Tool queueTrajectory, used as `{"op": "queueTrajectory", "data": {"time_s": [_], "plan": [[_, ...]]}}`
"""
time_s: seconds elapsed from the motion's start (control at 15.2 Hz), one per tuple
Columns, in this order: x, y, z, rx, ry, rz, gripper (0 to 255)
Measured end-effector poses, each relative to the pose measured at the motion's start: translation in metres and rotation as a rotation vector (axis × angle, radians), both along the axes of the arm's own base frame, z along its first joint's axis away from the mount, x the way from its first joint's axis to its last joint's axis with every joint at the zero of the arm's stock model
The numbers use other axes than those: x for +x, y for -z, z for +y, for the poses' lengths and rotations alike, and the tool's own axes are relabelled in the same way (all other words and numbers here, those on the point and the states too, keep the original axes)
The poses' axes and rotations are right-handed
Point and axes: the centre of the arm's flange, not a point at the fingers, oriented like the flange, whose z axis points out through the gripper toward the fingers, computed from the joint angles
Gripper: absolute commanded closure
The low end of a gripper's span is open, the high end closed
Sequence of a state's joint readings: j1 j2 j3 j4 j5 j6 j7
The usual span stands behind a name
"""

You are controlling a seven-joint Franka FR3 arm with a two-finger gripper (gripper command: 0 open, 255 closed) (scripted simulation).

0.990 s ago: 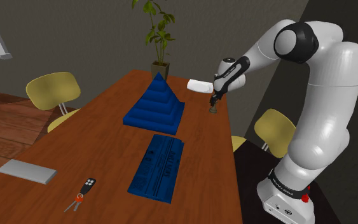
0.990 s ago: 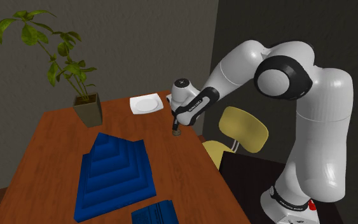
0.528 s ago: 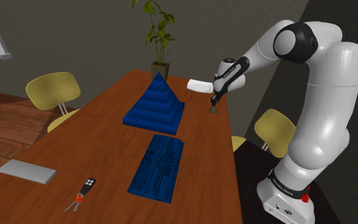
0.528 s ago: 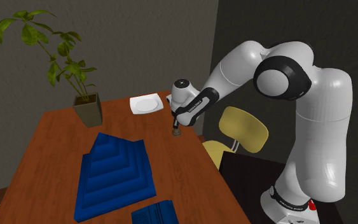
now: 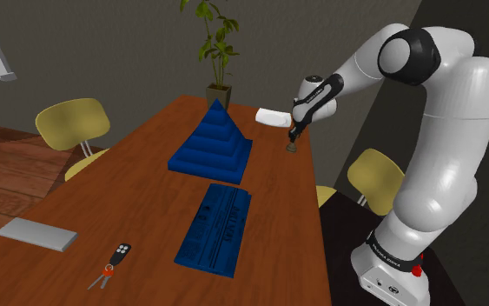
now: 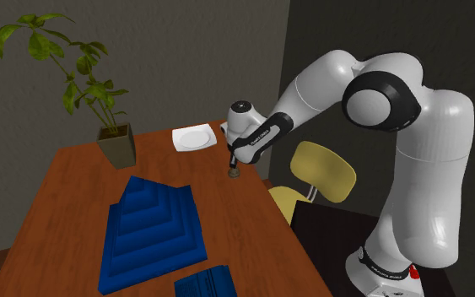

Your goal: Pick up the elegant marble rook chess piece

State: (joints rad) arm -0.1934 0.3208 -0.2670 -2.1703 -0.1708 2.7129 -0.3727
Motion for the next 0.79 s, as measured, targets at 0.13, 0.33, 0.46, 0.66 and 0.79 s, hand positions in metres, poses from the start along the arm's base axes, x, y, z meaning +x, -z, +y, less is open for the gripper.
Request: {"op": "queueTrajectory", "data": {"time_s": [0.13,0.33,0.46,0.66,0.79], "plan": [[0.0,-0.011,-0.002,0.0,0.0,0.0,255],[0.001,-0.026,0.0,0.0,0.0,0.0,255],[0.0,-0.037,-0.001,0.0,0.0,0.0,255],[0.0,-0.052,-0.001,0.0,0.0,0.0,255],[0.0,-0.061,-0.001,0.0,0.0,0.0,255]]}}
